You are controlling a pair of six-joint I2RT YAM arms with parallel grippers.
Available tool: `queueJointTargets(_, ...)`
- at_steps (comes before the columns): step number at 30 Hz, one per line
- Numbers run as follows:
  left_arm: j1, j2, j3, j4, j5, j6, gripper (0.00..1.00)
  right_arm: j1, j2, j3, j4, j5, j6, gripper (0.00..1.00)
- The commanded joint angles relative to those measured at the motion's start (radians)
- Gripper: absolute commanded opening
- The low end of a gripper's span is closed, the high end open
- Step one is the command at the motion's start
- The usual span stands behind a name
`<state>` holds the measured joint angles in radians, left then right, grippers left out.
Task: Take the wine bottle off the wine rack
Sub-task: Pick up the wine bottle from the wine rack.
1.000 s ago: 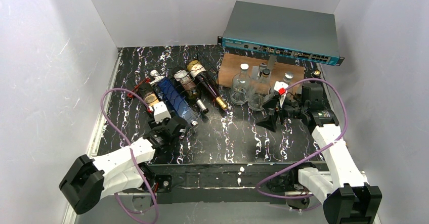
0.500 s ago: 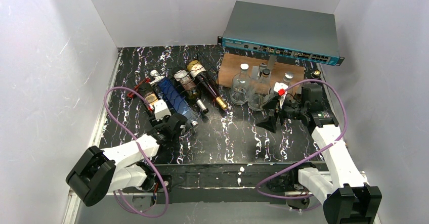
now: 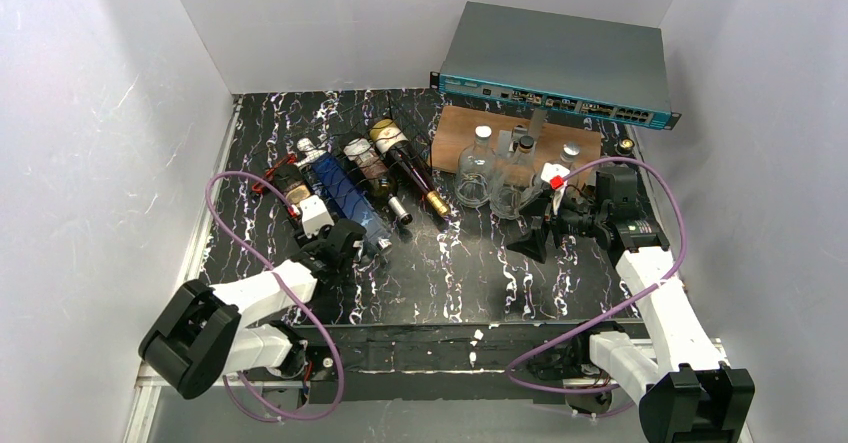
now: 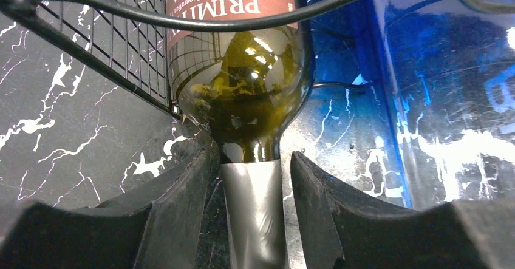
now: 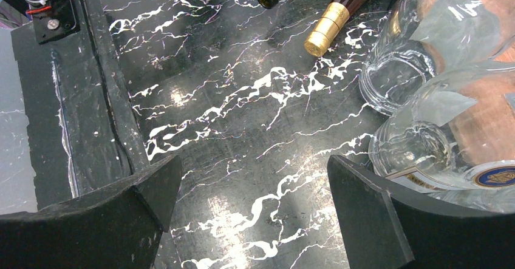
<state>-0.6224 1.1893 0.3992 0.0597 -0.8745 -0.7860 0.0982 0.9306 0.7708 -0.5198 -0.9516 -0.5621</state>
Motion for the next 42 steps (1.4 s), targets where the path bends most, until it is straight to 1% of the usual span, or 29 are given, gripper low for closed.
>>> queueJointTargets(1,0.019,0.025,0.010,0.010,-0.025,-0.016,0.49,-0.003,-0.015,-0.002,0.030,-0.009,-0.015,0.98)
queueJointTargets(5,0.028,0.040,0.015,0.014,-0.014,-0.019,0.46,-0.003,-0.015,-0.004,0.030,-0.009,-0.015,0.99)
queueJointTargets(8,0.033,0.042,0.016,0.014,-0.011,-0.019,0.45,-0.003,-0.015,-0.004,0.030,-0.009,-0.015,0.99)
queueJointTargets(17,0.048,-0.011,0.026,0.006,0.047,-0.019,0.48,-0.004,-0.015,-0.005,0.031,-0.010,-0.016,0.98)
queueJointTargets(24,0.059,-0.049,0.031,-0.003,0.064,-0.005,0.48,-0.003,-0.015,-0.007,0.032,-0.013,-0.015,0.98)
queueJointTargets(29,0.068,-0.023,0.041,0.000,0.054,0.014,0.46,-0.004,-0.015,-0.007,0.032,-0.013,-0.016,0.98)
queueJointTargets(42,0.093,0.030,0.044,0.011,0.074,-0.004,0.42,-0.003,-0.016,-0.007,0.031,-0.012,-0.017,0.98)
